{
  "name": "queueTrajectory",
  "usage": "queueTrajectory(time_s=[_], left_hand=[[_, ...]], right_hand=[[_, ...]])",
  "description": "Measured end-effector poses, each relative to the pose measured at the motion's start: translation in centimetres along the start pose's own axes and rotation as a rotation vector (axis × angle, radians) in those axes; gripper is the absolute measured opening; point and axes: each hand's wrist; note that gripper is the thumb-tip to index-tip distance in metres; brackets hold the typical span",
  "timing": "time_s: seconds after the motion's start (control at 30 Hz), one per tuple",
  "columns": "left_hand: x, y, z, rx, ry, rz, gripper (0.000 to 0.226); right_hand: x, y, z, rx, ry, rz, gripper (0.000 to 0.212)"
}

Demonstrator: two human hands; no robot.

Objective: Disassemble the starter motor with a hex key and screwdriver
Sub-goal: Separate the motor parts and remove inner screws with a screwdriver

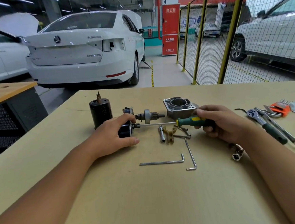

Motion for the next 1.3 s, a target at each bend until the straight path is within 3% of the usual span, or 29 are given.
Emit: queueTrajectory(time_s=[0.17, 0.33, 0.43, 0.57, 0.73, 1.07, 1.17, 1.3], left_hand=[[0.06, -0.01, -0.04, 0.0, -0.008, -0.002, 0.057], [0.03, -0.03, -0.1, -0.002, -0.018, 0.008, 0.055], [0.04, -0.02, -0.1, -0.008, -0.023, 0.015, 0.051], [0.08, -0.03, 0.0, -0.007, -0.025, 0.015, 0.051], [0.02, -0.05, 0.06, -0.011, -0.03, 0.016, 0.051], [0.11, -0.01, -0.1, 0.001, -0.032, 0.022, 0.052], [0.08, -0.05, -0.17, 0.0, -0.04, 0.019, 0.051], [-0.04, -0.07, -0.22, 0.009, -0.048, 0.018, 0.048]], right_hand=[[0.07, 0.07, 0.36, 0.172, 0.097, -0.056, 0.046], [-0.05, -0.11, -0.04, -0.024, -0.034, -0.002, 0.043], [-0.08, 0.06, 0.04, 0.021, 0.014, -0.025, 0.032], [0.25, -0.2, 0.48, 0.191, 0.123, -0.038, 0.045], [0.19, -0.37, 0.12, 0.038, 0.017, -0.002, 0.05], [0.2, -0.53, 0.25, 0.12, 0.088, -0.032, 0.028], [0.08, -0.39, 0.05, -0.041, 0.014, 0.013, 0.041], [0.1, 0.05, 0.26, 0.012, 0.075, -0.022, 0.034]])
Point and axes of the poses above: each hand's wrist, its own x-axis towards the middle knuckle, its own y-axis out of the back of the hand, z = x × y, and after that the axes turned 12 degrees about -z, right-handed
